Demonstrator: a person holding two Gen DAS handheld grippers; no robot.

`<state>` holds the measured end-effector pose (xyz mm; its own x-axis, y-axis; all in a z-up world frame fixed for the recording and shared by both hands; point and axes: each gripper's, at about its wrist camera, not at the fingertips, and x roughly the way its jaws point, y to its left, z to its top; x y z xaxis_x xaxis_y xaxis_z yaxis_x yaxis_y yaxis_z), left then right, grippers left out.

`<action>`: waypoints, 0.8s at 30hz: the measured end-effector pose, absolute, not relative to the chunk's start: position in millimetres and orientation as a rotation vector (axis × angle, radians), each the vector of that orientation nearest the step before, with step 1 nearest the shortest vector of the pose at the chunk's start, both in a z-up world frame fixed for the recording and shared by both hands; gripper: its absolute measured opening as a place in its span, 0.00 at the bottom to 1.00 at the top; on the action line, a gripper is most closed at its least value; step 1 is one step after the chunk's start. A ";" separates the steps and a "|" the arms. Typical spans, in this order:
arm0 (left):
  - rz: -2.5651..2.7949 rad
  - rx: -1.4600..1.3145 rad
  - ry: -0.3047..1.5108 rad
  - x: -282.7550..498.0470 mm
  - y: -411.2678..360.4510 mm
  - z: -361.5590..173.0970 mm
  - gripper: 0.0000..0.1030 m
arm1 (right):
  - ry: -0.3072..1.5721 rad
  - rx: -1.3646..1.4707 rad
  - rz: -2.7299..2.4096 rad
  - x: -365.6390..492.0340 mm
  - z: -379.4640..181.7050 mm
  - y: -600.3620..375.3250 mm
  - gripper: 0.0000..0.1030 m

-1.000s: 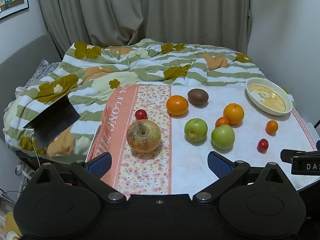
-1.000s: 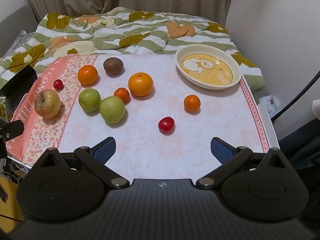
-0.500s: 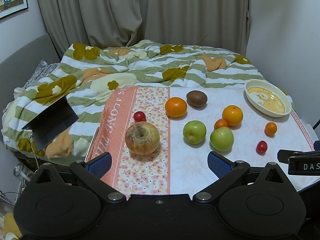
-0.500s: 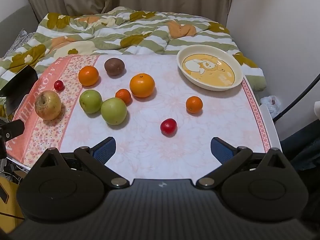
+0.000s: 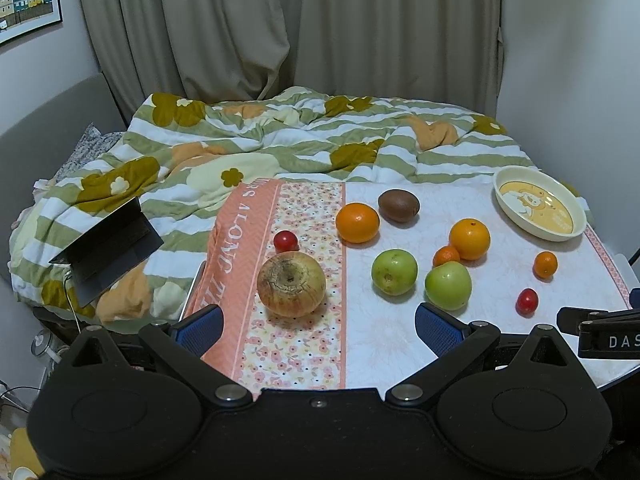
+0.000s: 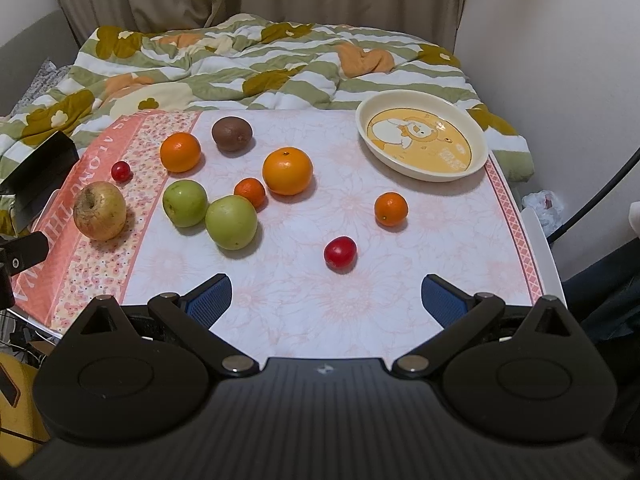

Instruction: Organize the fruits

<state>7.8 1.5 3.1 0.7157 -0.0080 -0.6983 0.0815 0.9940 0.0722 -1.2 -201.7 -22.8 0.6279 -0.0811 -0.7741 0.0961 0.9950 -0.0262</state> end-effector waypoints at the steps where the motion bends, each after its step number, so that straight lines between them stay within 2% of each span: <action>1: -0.051 0.100 0.772 7.7 1.7 3.1 1.00 | 0.884 0.018 -0.100 -2.7 -22.0 -200.4 1.00; 24: -0.053 0.089 0.765 5.5 1.6 6.7 1.00 | 0.874 0.029 -0.095 -7.8 -15.1 -201.7 1.00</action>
